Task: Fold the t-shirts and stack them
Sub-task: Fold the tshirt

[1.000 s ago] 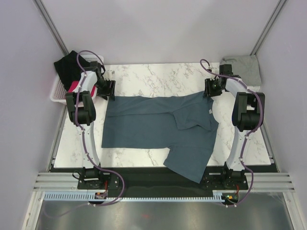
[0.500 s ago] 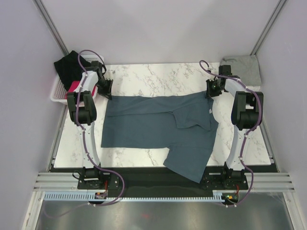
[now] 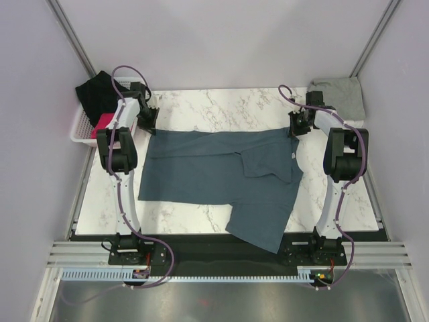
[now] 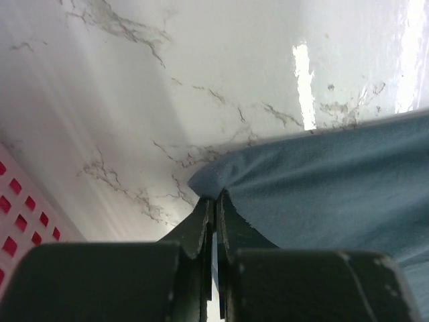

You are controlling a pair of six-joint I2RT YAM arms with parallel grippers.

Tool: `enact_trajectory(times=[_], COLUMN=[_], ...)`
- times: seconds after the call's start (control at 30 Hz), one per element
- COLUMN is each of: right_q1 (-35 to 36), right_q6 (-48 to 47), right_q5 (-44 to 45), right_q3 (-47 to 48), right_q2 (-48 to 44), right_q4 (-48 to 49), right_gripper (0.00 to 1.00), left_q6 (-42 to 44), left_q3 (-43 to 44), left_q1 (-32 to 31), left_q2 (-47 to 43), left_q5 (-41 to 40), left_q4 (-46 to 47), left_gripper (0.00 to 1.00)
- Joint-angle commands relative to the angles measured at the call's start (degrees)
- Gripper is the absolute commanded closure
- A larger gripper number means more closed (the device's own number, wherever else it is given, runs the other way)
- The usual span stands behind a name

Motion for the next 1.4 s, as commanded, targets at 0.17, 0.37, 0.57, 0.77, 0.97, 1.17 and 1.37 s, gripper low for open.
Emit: enact_trajectory(times=[0.17,0.37,0.57,0.77,0.97,1.17,1.37], right_q1=[-0.71,-0.27,-0.01,-0.01,0.70,1.66,1.93], right_q6=[-2.31,-2.66,-2.23,-1.79,-1.52,-1.17,-1.96], right_q5=[2.41,1.62,2.76,2.76,2.06,2.32,3.81], right_q3=[-1.88,-4.34,-4.09,-1.89,-0.48,0.93,1.89], right_q2=[-2.57,-4.33,-6.44,-8.29,-4.87,-1.61,0.76], right_q4=[-1.68,-2.04,-2.82,-3.00,-3.35,-4.06,-4.50], right_gripper=[1.00,1.00,0.90,0.76,0.73,0.73,0.92], left_q6=[-2.04,-2.65,-2.48,-0.81,-2.30,-3.36,-3.79], left_q3=[6.04,8.25,8.86,6.67,1.66,-4.40,-7.22], left_q1=[-0.61,-2.10,-2.28,-4.74,-5.88,-6.76,-7.11], left_q2=[-0.72,-0.28,0.34,-5.90,-8.72,-8.98,-7.14], left_q5=[-5.13,-4.85,-6.52,-2.32,1.99,5.42,5.25], left_q4=[4.53,5.06,5.32,4.62,3.39,2.16,1.54], left_gripper=[0.98,0.98,0.78,0.51,0.52,0.51,0.51])
